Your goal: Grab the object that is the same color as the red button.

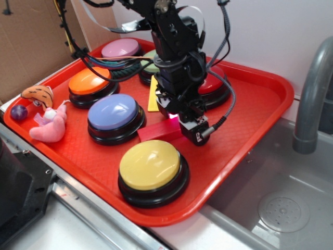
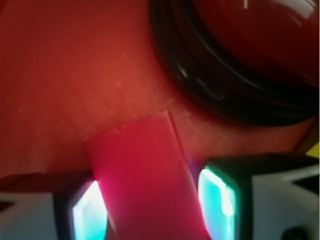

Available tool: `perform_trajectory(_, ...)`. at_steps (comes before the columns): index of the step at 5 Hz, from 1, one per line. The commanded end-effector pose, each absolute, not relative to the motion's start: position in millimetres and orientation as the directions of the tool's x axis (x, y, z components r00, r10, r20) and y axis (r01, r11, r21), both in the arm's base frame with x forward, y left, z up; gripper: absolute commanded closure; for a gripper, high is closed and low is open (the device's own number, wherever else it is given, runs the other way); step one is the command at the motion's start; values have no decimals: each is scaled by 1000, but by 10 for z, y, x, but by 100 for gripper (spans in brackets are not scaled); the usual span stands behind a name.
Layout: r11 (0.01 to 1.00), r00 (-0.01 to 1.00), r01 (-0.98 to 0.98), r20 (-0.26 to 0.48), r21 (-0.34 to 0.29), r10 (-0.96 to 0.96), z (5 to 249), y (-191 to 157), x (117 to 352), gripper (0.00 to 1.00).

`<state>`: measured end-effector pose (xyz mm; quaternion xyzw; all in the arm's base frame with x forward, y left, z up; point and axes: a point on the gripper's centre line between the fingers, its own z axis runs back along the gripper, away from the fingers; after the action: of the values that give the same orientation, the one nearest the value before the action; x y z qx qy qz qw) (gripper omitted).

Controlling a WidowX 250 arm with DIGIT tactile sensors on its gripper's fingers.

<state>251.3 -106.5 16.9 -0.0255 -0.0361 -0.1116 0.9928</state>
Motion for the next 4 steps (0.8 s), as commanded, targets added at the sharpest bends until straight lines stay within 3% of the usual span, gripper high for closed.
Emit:
perform_trajectory(1,956,950,292,119,1,-290,730,-960,2625,100)
perform_trajectory(2,948,944,318,94,1,-316,1123,-796,2721,100)
perform_trajectory(3,954,953,300,60,-17,-298,1370,-453,2758,100)
perform_trajectory(4,961,961,274,-8,-33,-275,1399,-127,2746,100)
